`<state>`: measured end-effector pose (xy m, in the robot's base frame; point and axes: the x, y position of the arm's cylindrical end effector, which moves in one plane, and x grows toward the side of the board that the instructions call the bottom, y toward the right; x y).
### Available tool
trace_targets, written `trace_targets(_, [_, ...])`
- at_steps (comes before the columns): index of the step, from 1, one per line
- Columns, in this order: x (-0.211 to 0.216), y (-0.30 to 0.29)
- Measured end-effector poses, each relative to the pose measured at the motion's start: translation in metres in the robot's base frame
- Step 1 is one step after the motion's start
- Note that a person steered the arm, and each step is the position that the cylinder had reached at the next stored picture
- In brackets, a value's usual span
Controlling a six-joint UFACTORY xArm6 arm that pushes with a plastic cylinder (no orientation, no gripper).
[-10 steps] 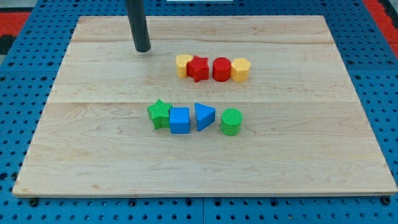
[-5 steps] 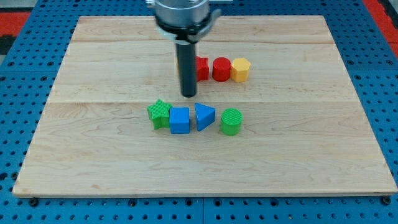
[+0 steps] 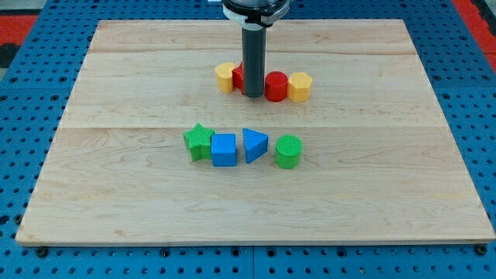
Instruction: Move the red star slightly up
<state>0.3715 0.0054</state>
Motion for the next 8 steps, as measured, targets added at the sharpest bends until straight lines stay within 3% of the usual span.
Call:
trace_targets(4, [-0.052,-0.022])
trace_targets(8, [-0.054,-0.053])
